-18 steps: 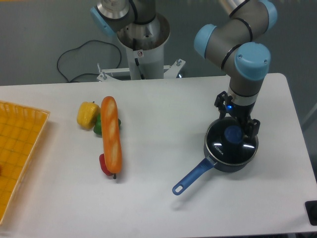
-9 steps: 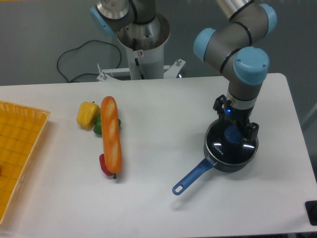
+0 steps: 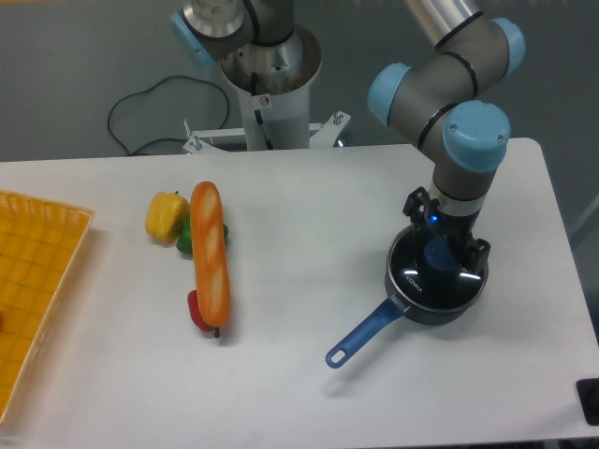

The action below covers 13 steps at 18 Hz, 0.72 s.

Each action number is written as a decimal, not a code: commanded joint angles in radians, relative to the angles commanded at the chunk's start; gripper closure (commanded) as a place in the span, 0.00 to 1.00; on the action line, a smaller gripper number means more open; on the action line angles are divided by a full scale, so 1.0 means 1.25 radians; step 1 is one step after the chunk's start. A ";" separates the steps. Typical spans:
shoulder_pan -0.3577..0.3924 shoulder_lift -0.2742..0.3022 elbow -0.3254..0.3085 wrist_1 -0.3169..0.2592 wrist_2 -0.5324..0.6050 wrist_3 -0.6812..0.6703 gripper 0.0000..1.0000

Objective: Open the lid
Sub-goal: 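Lower the gripper onto the blue knob of the glass lid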

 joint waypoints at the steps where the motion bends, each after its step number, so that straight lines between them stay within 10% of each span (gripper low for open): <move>1: 0.000 -0.001 0.001 -0.001 0.000 0.000 0.00; 13: -0.018 -0.017 0.005 -0.001 0.079 0.001 0.00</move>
